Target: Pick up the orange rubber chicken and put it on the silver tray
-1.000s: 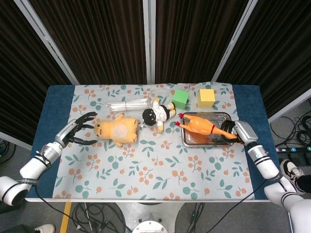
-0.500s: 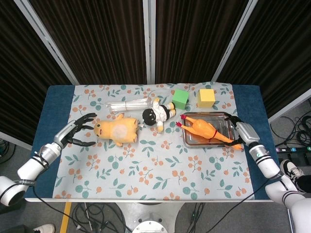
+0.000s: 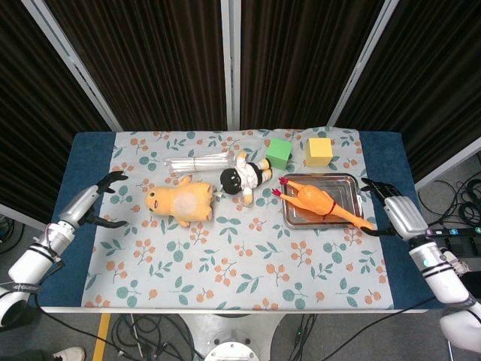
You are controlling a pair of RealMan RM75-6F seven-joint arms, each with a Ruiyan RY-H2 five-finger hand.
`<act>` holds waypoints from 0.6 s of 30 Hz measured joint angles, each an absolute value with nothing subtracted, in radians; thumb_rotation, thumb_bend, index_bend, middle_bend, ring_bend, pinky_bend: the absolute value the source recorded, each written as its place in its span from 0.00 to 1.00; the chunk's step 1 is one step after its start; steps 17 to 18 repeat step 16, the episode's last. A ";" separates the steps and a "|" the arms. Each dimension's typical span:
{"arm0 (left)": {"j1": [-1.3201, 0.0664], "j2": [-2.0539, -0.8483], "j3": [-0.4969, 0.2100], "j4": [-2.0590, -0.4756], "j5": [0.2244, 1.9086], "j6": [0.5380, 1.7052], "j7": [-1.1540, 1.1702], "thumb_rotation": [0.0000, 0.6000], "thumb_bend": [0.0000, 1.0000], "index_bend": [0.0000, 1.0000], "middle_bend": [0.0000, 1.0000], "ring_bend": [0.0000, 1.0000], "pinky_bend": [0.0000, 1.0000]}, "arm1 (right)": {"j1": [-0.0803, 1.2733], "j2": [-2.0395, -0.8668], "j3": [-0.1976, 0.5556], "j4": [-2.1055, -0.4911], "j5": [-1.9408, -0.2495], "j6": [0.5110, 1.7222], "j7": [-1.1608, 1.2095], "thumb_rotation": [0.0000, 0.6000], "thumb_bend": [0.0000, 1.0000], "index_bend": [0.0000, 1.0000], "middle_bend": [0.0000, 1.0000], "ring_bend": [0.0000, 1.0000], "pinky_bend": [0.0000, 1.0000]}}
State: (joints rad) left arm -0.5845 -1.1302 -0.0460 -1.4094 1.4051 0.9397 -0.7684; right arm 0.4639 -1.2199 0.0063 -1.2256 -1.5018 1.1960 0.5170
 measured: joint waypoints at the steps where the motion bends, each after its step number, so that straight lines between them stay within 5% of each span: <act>1: -0.572 -1.134 -0.046 -1.412 1.384 0.957 -0.704 1.00 0.11 0.19 0.14 0.11 0.23 | 0.433 -1.194 0.004 -1.275 -1.494 1.233 0.448 1.00 0.10 0.00 0.21 0.11 0.14; 8: -0.421 -1.180 -0.037 -1.453 1.242 1.195 -0.226 1.00 0.11 0.19 0.14 0.11 0.23 | 0.210 -1.093 -0.029 -1.475 -1.443 1.441 0.194 1.00 0.10 0.00 0.18 0.08 0.14; 14: -0.249 -1.239 -0.014 -1.499 1.206 1.446 -0.044 1.00 0.11 0.19 0.14 0.11 0.22 | 0.114 -1.088 -0.045 -1.512 -1.463 1.565 0.198 1.00 0.10 0.00 0.19 0.08 0.14; 18: -0.202 -1.251 -0.001 -1.521 1.209 1.499 -0.005 1.00 0.11 0.19 0.14 0.11 0.22 | 0.086 -1.090 -0.046 -1.522 -1.480 1.598 0.186 1.00 0.10 0.00 0.19 0.08 0.14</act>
